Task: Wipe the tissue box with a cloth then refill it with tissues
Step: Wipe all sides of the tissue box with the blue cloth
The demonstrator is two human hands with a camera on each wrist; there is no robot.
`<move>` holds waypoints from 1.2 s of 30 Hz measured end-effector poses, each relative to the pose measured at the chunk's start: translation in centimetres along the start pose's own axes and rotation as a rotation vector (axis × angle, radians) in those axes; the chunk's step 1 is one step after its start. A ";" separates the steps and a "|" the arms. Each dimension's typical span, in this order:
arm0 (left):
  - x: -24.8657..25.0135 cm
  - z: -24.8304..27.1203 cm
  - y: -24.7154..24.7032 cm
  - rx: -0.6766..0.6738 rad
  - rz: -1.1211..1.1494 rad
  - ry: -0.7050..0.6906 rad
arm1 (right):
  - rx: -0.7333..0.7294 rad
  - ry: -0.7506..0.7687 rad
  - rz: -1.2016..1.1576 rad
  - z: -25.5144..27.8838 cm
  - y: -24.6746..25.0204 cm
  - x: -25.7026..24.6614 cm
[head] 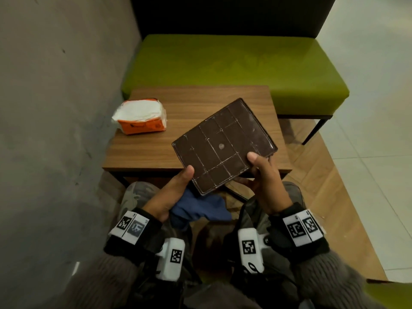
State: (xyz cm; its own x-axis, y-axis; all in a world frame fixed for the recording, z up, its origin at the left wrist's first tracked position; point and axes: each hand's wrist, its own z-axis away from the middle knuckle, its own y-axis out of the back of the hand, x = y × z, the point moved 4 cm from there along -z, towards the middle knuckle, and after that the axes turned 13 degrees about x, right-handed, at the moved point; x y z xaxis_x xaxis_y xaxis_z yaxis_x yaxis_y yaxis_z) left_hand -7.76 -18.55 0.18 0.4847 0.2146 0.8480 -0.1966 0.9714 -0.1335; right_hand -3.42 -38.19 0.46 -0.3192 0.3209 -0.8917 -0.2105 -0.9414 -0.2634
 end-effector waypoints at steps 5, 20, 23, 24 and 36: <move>1.3 -0.2 3.5 0.179 0.112 -0.148 | 0.135 0.148 0.048 0.3 0.6 -1.4; 5.4 1.4 -0.3 0.537 -0.793 -0.932 | 0.173 0.351 0.151 1.1 -0.3 -1.5; 3.8 2.2 -0.8 0.355 -0.793 -0.922 | 0.206 0.429 0.158 0.9 0.1 -2.4; 3.3 2.8 -1.2 0.297 -0.824 -0.976 | 0.208 0.446 0.172 0.9 0.0 -2.6; 2.5 4.1 -1.5 0.231 -0.807 -1.088 | 0.202 0.482 0.161 1.2 -0.5 -1.9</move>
State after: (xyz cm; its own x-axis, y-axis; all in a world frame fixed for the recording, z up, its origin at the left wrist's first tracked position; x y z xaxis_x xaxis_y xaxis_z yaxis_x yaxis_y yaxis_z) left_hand -9.73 -19.94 4.61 -0.3543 -0.6877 0.6337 -0.3701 0.7254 0.5803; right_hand -3.84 -38.23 2.73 0.0874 0.0460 -0.9951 -0.3827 -0.9207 -0.0762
